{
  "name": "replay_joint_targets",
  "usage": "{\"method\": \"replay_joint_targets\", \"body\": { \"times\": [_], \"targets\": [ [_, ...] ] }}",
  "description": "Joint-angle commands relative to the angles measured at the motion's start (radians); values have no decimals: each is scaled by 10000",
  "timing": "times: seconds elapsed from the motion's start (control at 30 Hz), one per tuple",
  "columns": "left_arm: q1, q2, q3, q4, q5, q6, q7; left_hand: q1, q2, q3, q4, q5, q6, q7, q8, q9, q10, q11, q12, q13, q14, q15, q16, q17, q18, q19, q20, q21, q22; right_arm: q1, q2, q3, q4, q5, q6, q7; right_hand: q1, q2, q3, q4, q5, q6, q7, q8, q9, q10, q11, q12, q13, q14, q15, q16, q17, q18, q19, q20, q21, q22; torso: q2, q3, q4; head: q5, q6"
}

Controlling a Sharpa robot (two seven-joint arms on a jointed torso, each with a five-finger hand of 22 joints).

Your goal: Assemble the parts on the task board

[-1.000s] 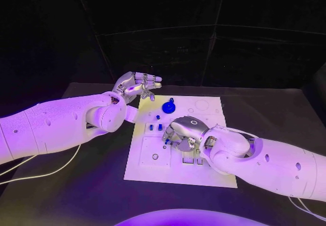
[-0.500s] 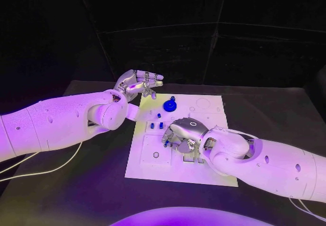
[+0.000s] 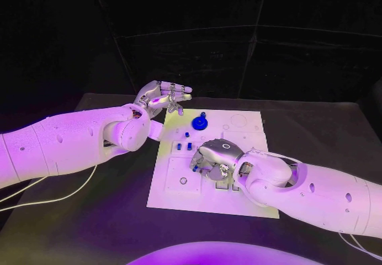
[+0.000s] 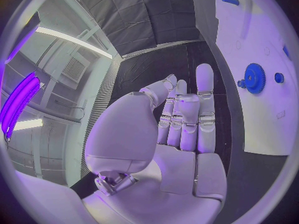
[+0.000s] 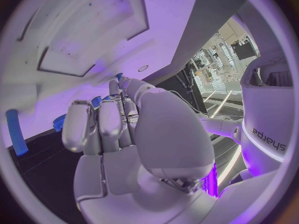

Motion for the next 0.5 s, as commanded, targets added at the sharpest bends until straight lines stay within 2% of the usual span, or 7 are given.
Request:
{"method": "replay_joint_targets", "body": {
  "times": [0.03, 0.33, 0.5],
  "targets": [
    [18, 11, 10, 11, 29, 139, 86, 38, 90, -56, 3, 58, -35, 45, 20, -17, -73, -14, 70, 18, -72, -12, -52, -28, 114, -55, 12, -69, -18, 8, 16, -3, -1, -266, 291, -141, -104, 22, 33, -58, 16, -21, 70, 1, 7, 26, 12, -61, 8, 312, -14, 33, 2, -172, 70, 15, 32, 18, 1, 0, 0, -4, -8],
    [18, 11, 10, 16, 29, 156, 76, 38, 90, -56, 3, 58, -35, 45, 20, -17, -73, -14, 70, 18, -72, -12, -52, -28, 114, -55, 12, -69, -18, 8, 105, -4, -37, -424, 603, -322, -145, 13, 32, -72, 8, -33, 77, -11, 3, 14, 19, -78, 6, 308, -8, 20, -29, -169, 60, 20, 25, 2, 3, -2, 3, -5, -14],
    [18, 12, 10, 15, 29, 176, 57, 38, 90, -56, 3, 58, -35, 45, 20, -17, -73, -14, 70, 18, -72, -12, -52, -28, 114, -55, 12, -69, -18, 8, 188, -6, -84, -465, 751, -383, -448, -55, 2, -50, -52, -264, 154, -162, -60, -260, 112, -286, -68, 290, 69, 21, -91, -161, 15, 81, -3, -52, -3, -4, 0, -5, -32]
  ]
}}
